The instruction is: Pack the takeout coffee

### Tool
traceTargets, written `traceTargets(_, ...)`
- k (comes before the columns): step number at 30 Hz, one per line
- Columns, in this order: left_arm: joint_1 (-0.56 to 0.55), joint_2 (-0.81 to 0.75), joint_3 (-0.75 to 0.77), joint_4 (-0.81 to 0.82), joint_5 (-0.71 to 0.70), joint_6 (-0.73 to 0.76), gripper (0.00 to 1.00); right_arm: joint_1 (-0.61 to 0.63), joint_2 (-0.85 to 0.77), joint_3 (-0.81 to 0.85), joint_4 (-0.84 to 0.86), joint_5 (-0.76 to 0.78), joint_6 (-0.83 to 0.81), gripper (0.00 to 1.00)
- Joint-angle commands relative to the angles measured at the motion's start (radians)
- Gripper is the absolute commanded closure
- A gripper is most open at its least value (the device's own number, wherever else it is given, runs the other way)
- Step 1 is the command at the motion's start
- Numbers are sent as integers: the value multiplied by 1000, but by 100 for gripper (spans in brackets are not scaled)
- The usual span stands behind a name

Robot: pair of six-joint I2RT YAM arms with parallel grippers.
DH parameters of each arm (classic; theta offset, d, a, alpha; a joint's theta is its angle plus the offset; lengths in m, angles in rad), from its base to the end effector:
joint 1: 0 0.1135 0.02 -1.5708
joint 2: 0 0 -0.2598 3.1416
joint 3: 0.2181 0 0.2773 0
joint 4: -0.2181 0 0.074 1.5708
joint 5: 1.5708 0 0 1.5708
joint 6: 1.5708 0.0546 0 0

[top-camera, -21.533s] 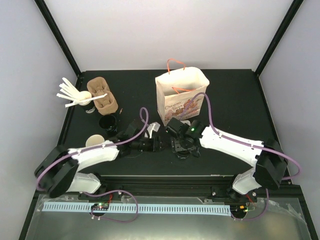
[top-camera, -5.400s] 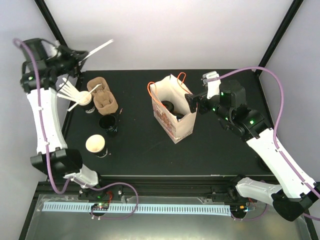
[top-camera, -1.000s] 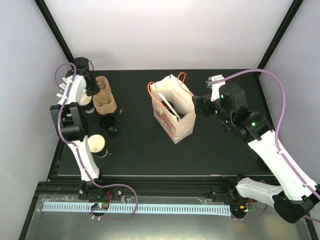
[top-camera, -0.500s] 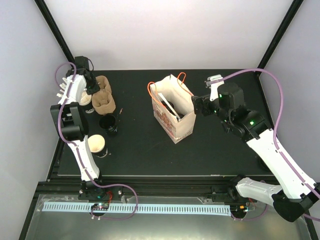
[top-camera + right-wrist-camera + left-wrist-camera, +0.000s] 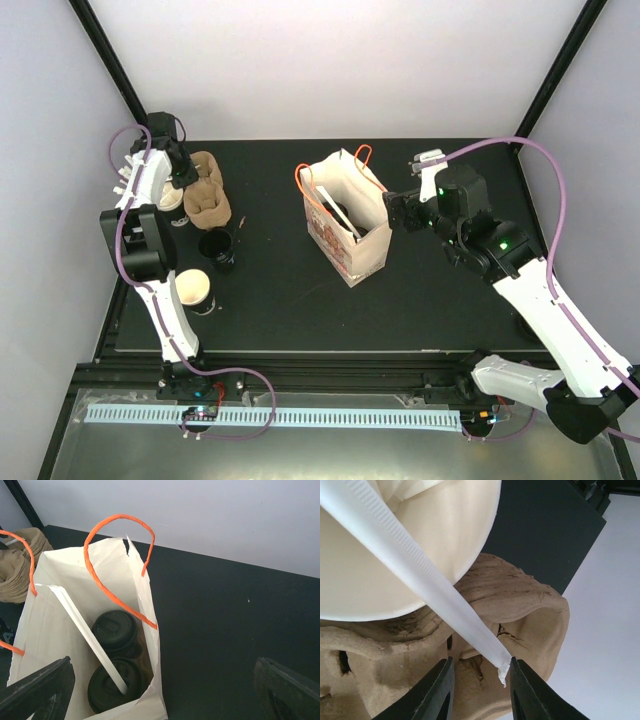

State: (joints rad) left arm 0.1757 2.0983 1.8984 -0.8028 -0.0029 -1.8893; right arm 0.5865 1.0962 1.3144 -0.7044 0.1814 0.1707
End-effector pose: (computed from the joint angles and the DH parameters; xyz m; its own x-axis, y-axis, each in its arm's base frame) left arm 0.4895 0.0871 0.2346 0.4273 -0.8887 0.1662 -0.7330 -0.4482 -0.5117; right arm 0.2266 0.1387 0.4021 -0.4534 -0.1007 -0.8856 -0.3394 0.9382 0.0671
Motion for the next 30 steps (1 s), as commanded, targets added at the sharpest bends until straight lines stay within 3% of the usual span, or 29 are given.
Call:
traceTargets(1,4,5,48,36,12,-25,67,-7,-4,25,7,10,-15,0)
traceTargets(8,3,46,85,47,26,-32,72,-7,-1,25,9,12,-13,0)
traceTargets(14,3,64,91,29,40,-38,66,-6,3,26,10,13,-11,0)
traceTargets(22,-1,63,74,23,42,-42,65,-7,5,29,7,14,-14,0)
traceTargets(26,0,54,33,56,37,-54,72,-7,7,31,5,12,-15,0)
traceTargets(30,0,59,28,48,42,-51,72,-7,5,32,3,15,-15,0)
